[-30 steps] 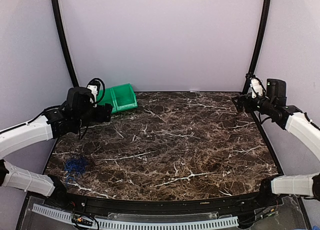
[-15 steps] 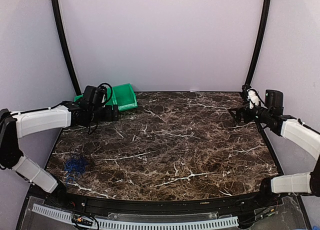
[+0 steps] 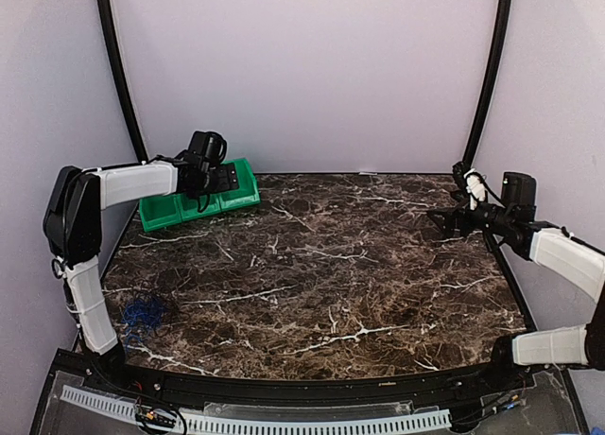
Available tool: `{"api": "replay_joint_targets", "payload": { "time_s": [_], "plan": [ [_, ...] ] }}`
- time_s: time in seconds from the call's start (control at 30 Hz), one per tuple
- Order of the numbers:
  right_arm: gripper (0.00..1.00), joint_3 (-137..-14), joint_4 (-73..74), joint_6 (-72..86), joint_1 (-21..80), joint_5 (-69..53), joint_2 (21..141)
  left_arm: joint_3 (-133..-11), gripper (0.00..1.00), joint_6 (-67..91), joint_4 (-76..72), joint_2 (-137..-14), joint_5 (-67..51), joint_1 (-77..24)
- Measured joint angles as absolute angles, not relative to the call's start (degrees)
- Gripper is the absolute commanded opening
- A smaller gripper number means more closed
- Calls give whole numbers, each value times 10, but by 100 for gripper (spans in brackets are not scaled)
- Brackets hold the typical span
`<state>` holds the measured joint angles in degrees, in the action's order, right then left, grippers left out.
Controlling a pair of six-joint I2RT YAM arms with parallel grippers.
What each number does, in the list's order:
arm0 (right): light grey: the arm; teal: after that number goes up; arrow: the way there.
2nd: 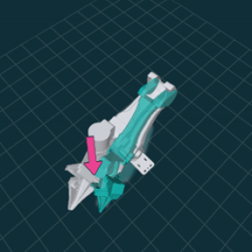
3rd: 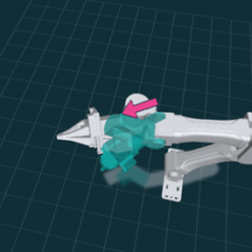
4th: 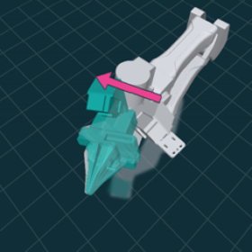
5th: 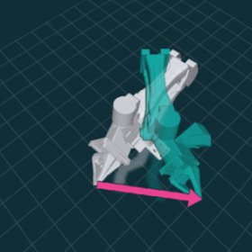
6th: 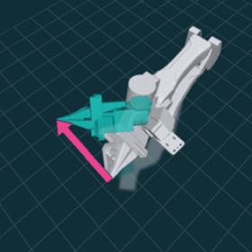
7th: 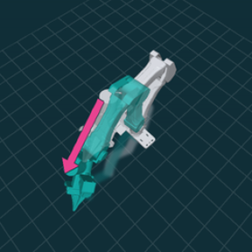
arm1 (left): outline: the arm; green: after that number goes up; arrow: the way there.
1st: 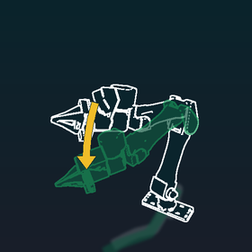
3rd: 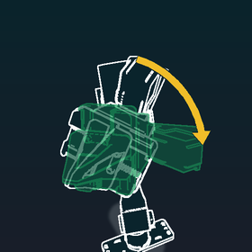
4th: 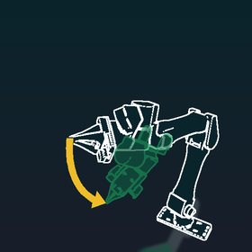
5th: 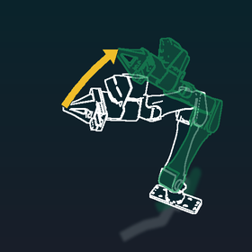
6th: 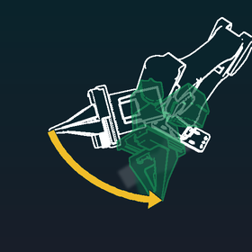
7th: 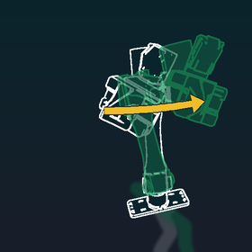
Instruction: Untangle the cables
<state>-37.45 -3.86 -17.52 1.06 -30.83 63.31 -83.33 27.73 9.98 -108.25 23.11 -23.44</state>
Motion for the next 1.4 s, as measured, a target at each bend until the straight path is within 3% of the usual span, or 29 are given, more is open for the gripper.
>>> {"api": "replay_joint_targets", "payload": {
  "time_s": [0.53, 0.97, 1.4],
  "plan": [
    [99, -373, -47, -195, 10, -326, 648, -914, 99, 204, 48, -1249, 154, -167],
    [99, -373, -47, -206, 10, -328, 660, -880, 95, 187, 31, -1235, 93, -183],
    [99, -373, -46, -210, 10, -331, 665, -779, 90, 209, -15, -1168, 60, -307]
  ]
}}
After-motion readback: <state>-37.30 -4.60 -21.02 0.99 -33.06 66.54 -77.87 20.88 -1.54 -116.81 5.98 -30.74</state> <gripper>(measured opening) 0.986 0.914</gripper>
